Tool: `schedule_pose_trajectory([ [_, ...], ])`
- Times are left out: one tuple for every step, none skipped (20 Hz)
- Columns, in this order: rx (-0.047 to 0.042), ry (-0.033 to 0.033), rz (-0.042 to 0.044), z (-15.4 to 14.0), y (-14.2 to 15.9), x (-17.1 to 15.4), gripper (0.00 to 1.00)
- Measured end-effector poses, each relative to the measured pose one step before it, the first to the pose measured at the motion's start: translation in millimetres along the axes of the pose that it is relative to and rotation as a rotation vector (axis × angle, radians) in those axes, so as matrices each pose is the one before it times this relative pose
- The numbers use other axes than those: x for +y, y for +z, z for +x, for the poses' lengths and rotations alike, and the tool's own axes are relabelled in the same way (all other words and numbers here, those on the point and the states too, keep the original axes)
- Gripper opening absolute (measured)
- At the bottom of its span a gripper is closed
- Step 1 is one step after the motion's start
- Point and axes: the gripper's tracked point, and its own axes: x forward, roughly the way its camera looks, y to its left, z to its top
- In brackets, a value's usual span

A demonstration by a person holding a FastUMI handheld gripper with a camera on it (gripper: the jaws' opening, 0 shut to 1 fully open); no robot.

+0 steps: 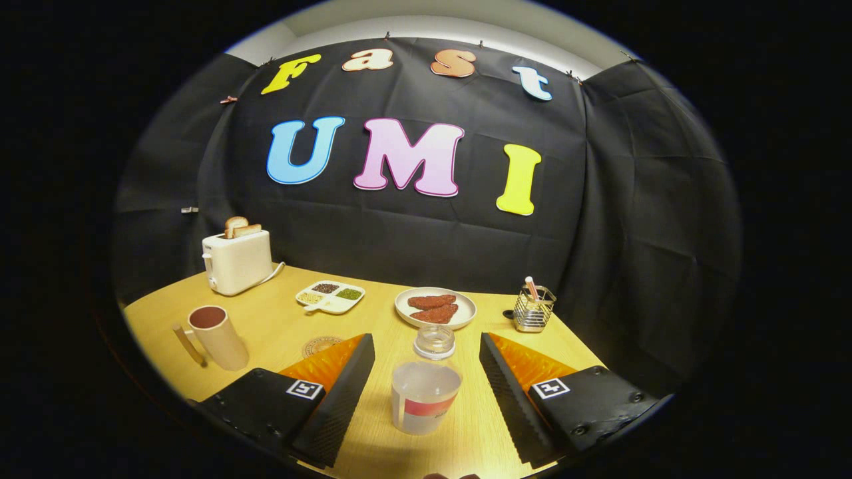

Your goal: Take the bottle from table, then pour the juice into the cup, finally place the bottle on the coaster

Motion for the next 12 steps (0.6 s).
schedule_pose_trajectory([
  [0.00768,0.00082,0.00765,1.99,-6.50,0.89,0.97],
  [0.00845,0.00043,0.00457,2.91,-6.16,0.64,0.97],
  [0.00971,0.00188,0.00206,2.64,-6.59,0.54,0.98],
  [0.00593,0.00230,-0.00067,2.62,-5.47,0.61,0.97],
  [0.00433,0.00017,-0.00155,2.36,-4.57,0.07,0.97],
  [0.00497,0.00308,0.00196,2.85,-3.10,0.27,0.97],
  [0.00564,0.00129,0.00267,2.56,-3.84,0.26,0.98],
  [0.00279,0.00213,0.00489,2.38,-2.36,-0.86,0.98],
  [0.00292,0.00143,0.00446,2.55,-2.08,0.02,0.97],
  [0.00346,0.00233,0.00505,2.24,-1.98,0.32,0.97],
  [0.00879,0.00923,0.00795,1.78,-3.03,2.10,0.97],
  [0.01375,0.00579,0.00677,2.25,-3.62,1.66,0.96],
])
